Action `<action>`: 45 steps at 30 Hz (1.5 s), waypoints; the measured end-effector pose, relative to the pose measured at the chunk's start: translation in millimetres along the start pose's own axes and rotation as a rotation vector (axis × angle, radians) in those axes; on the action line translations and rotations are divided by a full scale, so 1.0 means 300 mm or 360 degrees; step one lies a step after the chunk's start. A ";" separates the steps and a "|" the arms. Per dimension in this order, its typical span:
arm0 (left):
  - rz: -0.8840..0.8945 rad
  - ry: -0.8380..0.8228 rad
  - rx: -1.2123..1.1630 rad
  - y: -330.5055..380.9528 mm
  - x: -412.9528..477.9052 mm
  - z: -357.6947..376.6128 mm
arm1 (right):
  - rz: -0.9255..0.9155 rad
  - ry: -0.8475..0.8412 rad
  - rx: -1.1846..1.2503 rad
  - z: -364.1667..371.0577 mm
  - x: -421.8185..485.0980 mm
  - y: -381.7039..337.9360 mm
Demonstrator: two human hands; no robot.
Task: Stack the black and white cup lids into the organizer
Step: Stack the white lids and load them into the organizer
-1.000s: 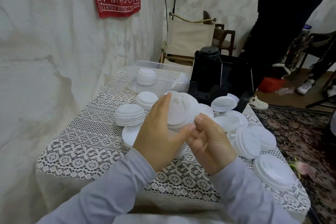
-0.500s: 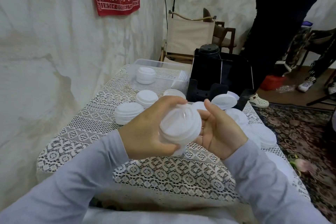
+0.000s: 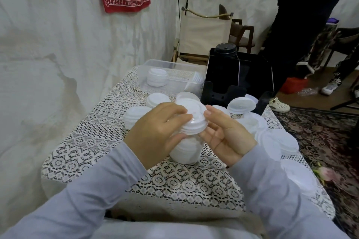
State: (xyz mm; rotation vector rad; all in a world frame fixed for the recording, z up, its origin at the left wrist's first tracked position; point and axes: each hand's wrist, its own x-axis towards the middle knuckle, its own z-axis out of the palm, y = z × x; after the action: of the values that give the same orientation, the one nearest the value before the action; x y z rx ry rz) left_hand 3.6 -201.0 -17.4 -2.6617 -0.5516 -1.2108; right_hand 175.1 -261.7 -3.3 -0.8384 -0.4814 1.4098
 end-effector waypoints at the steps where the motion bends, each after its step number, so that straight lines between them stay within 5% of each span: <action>1: 0.0014 0.0012 0.0007 -0.004 -0.003 0.001 | -0.0069 -0.0006 -0.0118 -0.003 -0.004 -0.004; 6: 0.0035 -0.0034 0.0014 -0.014 -0.020 0.006 | -0.0740 0.0009 -0.1439 -0.060 0.009 -0.023; 8: 0.0034 -0.0068 0.0011 -0.005 -0.030 0.020 | -0.0824 -0.0082 -0.1659 -0.084 0.018 -0.015; 25: -0.0047 -0.0052 -0.0090 0.036 -0.115 0.093 | -0.0912 -0.0168 -0.1562 -0.184 0.018 0.100; 33: -0.0116 0.0050 -0.0154 0.044 -0.153 0.115 | -0.1112 -0.0221 -0.1837 -0.202 0.032 0.108; 41: -0.0125 0.0022 -0.0116 0.049 -0.156 0.113 | -0.0932 -0.0270 -0.1949 -0.190 0.018 0.063; 43: -0.0144 -0.0023 -0.0103 0.049 -0.155 0.106 | -0.0930 -0.0046 -0.2117 -0.196 0.015 0.005; 45: -0.0163 -0.0058 -0.0092 0.051 -0.152 0.102 | -0.0972 0.0338 -0.2688 -0.205 0.018 -0.075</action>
State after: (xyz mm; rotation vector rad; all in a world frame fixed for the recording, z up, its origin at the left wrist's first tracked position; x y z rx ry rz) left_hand 3.4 -217.9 -71.8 -2.7390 -0.6762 -1.2254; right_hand 236.0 -269.0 -26.5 -1.8712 -1.6452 0.0532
